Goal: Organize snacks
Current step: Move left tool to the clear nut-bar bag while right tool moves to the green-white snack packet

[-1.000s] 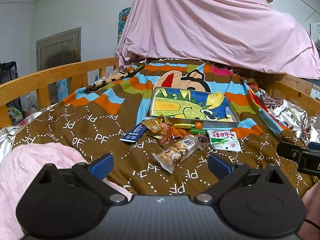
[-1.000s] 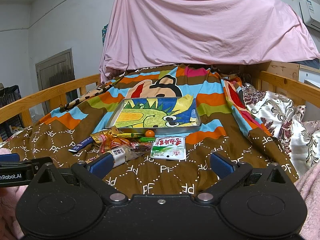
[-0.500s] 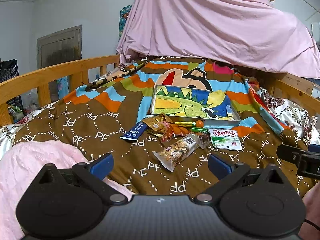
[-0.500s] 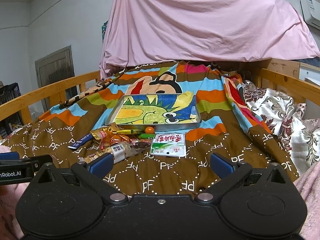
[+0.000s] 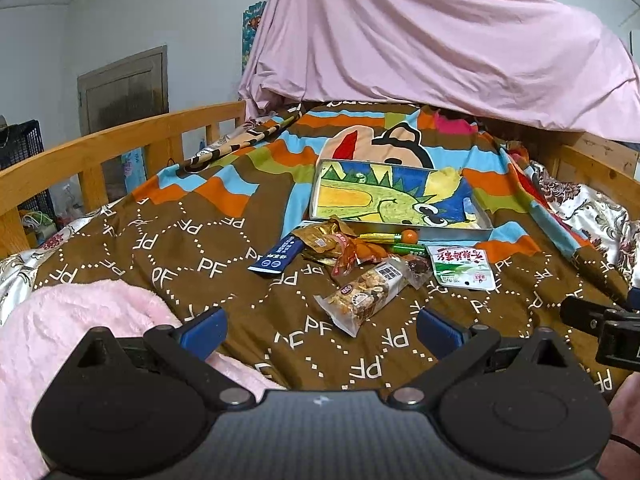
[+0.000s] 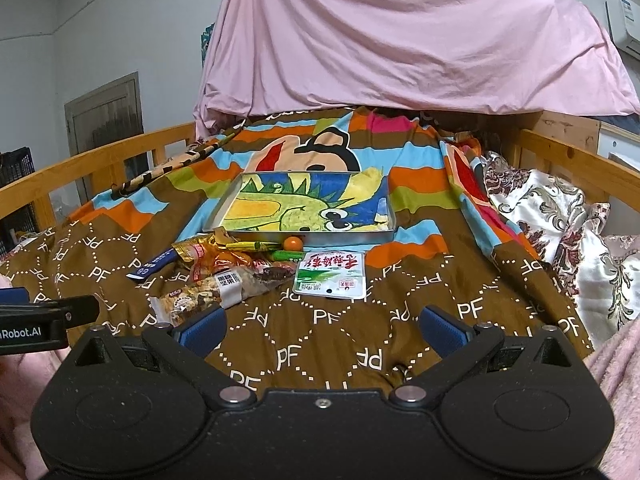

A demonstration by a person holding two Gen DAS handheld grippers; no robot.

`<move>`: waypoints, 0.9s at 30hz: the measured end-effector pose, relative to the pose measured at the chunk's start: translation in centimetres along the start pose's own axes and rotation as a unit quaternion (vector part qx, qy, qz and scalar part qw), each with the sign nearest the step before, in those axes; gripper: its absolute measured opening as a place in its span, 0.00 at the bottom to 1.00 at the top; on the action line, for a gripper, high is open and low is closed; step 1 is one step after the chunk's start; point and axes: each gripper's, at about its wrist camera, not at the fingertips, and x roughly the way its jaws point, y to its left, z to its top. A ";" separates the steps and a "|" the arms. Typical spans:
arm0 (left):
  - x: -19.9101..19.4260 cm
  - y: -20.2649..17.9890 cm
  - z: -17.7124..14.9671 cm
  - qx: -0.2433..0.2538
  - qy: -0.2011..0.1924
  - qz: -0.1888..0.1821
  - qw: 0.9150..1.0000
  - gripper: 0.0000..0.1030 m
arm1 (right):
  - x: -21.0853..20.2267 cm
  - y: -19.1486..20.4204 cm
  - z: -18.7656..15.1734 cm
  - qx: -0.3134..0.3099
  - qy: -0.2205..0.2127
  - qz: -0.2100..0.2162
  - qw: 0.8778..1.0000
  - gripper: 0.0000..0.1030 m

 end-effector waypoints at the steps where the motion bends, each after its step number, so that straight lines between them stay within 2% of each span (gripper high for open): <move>1: 0.0 -0.1 0.0 0.001 0.001 0.001 1.000 1.00 | 0.0 0.0 0.0 0.001 0.001 0.000 1.000 1.00; 12: 1.4 -0.5 1.3 0.010 0.019 0.000 1.000 1.00 | 1.3 -0.7 0.9 0.023 0.032 0.008 0.999 1.00; 17: 2.4 -0.7 2.6 0.019 0.023 -0.030 0.999 1.00 | 1.8 -1.3 3.3 0.027 0.030 0.016 0.999 1.00; 21: 3.7 -0.9 4.0 0.030 0.029 -0.065 0.997 1.00 | 3.3 -2.6 6.0 0.040 0.047 0.025 0.998 1.00; 24: 5.4 -1.5 5.2 0.057 0.039 -0.094 0.993 1.00 | 4.9 -3.5 7.8 0.055 0.060 0.027 0.996 1.00; 27: 7.0 -2.3 6.4 0.093 0.043 -0.102 0.990 1.00 | 6.8 -4.4 9.2 0.067 0.071 0.030 0.995 1.00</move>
